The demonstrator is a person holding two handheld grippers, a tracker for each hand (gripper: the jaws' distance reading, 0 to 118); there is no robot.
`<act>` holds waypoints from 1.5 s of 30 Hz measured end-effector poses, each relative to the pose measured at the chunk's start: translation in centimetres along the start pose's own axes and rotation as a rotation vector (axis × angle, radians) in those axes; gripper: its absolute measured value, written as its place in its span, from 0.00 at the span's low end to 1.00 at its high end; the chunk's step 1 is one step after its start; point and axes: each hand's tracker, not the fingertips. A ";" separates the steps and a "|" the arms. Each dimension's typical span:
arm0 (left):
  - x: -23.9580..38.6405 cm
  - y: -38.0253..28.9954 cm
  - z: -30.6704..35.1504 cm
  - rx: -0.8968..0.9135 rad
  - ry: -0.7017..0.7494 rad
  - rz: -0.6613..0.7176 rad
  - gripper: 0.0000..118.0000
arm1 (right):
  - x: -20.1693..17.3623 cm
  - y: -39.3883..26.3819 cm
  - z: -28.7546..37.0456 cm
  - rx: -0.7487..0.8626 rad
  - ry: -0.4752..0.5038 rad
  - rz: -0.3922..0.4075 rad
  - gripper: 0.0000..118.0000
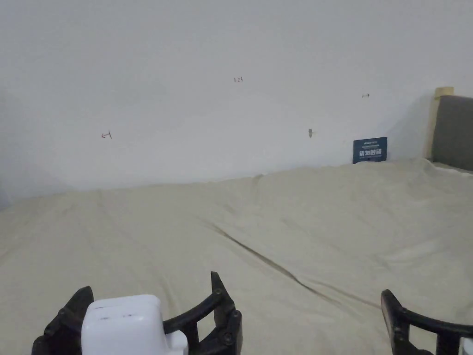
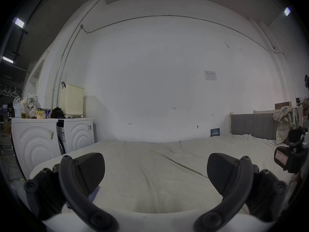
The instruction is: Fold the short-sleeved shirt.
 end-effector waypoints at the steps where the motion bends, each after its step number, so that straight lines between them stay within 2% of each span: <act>1: 0.1 0.0 0.0 0.006 0.005 -0.005 1.00 | 0.0 0.0 -0.2 -0.006 -0.001 -0.004 1.00; 8: 0.5 0.0 -0.1 0.004 0.021 -0.036 1.00 | 0.0 -0.5 -0.7 -0.035 0.000 -0.018 1.00; 17: 0.5 0.0 -0.1 -0.022 0.041 0.004 1.00 | 0.1 -0.6 -0.9 -0.040 0.002 -0.016 1.00; 20: 0.9 0.0 -0.3 -0.035 0.083 -0.022 1.00 | 0.3 -0.8 -1.0 -0.053 0.008 -0.025 1.00; 27: 1.7 -0.6 -0.8 -0.041 0.133 -0.094 1.00 | 0.0 -0.9 -1.2 -0.062 0.010 0.007 1.00; 31: 1.1 -0.3 -1.2 -0.128 0.065 -0.006 1.00 | -0.3 -1.1 -1.4 -0.076 0.017 0.017 1.00; 40: 0.3 -0.2 -1.8 -0.161 0.067 0.035 1.00 | -0.8 -1.5 -1.8 -0.108 0.037 0.032 1.00; 45: 0.0 -0.1 -2.4 -0.177 0.063 0.018 1.00 | -0.8 -1.7 -2.1 -0.126 0.039 0.003 1.00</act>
